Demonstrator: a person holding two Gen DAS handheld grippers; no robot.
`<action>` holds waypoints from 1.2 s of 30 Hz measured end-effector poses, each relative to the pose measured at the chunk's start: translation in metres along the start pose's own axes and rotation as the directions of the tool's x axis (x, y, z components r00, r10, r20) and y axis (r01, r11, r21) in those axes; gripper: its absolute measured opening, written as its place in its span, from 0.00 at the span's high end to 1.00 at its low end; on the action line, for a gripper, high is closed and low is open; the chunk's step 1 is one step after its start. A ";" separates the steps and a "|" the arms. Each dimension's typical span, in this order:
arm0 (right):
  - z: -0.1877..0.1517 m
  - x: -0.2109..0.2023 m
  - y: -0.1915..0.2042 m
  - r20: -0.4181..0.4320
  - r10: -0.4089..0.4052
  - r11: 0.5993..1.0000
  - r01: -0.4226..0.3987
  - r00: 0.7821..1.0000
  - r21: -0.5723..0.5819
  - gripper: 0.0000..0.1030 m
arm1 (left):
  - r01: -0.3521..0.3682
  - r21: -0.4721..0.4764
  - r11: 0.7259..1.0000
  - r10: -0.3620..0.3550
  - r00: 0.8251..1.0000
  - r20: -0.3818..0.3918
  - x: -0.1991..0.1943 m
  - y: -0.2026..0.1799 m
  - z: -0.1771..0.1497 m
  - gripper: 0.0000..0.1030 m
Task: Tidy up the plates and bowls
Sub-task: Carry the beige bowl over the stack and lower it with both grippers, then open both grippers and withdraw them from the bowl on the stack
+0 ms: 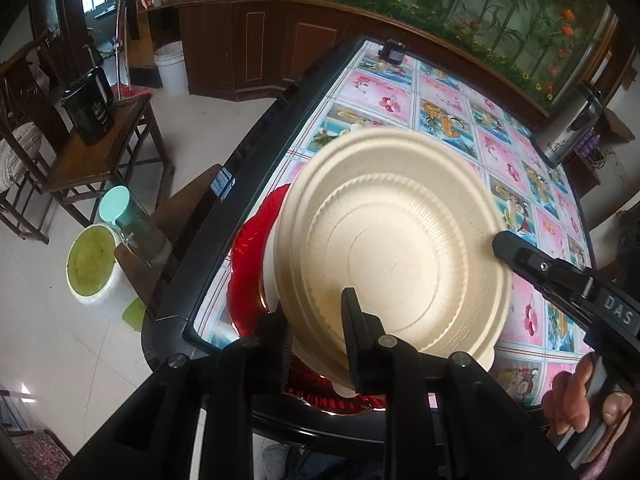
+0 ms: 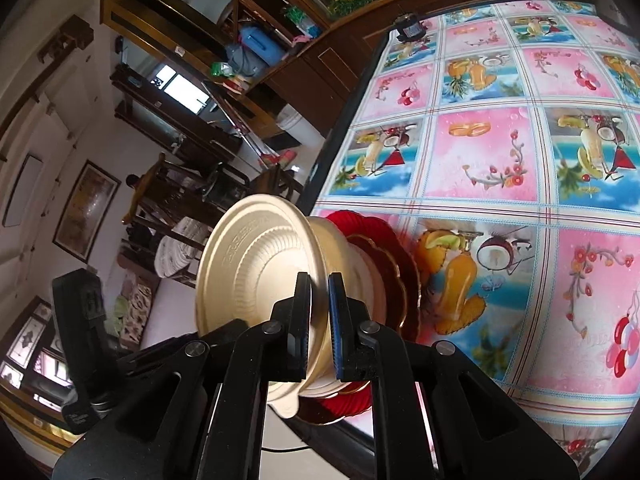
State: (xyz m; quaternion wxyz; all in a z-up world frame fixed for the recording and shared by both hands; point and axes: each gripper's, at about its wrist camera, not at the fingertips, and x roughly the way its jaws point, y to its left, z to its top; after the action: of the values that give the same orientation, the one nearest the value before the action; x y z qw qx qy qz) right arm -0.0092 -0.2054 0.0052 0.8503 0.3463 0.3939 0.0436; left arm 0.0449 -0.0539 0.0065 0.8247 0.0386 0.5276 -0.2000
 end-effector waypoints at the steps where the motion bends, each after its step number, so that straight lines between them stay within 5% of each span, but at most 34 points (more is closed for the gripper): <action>1: 0.001 0.001 -0.001 0.004 -0.007 1.000 0.007 1.000 -0.003 0.92 | -0.012 0.004 1.000 0.012 1.000 0.001 -0.001 0.000 0.000 0.75; 8: 0.000 -0.001 -0.004 0.015 -0.006 1.000 0.006 1.000 -0.017 0.92 | -0.070 0.049 0.996 0.069 0.997 0.035 -0.006 -0.001 0.000 0.63; 12: 0.001 -0.020 -0.011 0.083 0.010 0.999 -0.007 0.996 -0.038 0.92 | -0.133 0.027 0.991 0.128 0.982 0.141 -0.030 0.005 -0.003 0.63; 15: 0.002 -0.034 -0.021 0.125 0.025 0.999 -0.020 0.992 -0.043 0.92 | -0.099 0.020 0.995 0.092 0.971 0.221 -0.048 -0.001 -0.009 0.59; 17: 0.000 -0.041 -0.030 0.140 0.020 0.998 -0.012 0.990 -0.054 0.91 | -0.028 0.036 0.999 0.018 0.967 0.253 -0.054 -0.014 -0.017 0.46; 19: -0.006 -0.051 -0.040 0.162 0.019 0.998 -0.009 0.987 -0.063 0.86 | 0.005 0.063 0.998 -0.024 0.955 0.294 -0.056 -0.033 -0.028 0.27; 21: -0.013 -0.063 -0.048 0.198 0.010 0.997 0.004 0.980 -0.071 0.59 | 0.010 0.102 0.995 -0.044 0.942 0.333 -0.056 -0.055 -0.037 0.26; 29: -0.051 -0.119 -0.053 0.367 0.001 0.967 0.093 0.930 -0.239 0.43 | -0.122 0.180 0.976 0.016 0.866 0.500 -0.068 -0.100 -0.067 0.22; 36: -0.084 -0.156 -0.037 0.486 0.094 0.926 0.103 0.869 -0.364 0.40 | -0.174 0.158 0.972 0.064 0.843 0.534 -0.077 -0.112 -0.071 0.22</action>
State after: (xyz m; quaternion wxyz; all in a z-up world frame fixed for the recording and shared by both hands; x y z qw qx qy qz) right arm -0.1822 -0.2412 0.0446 0.9731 0.1743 0.1480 0.0267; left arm -0.0848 -0.1148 0.0595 0.9400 0.0980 0.2559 -0.2032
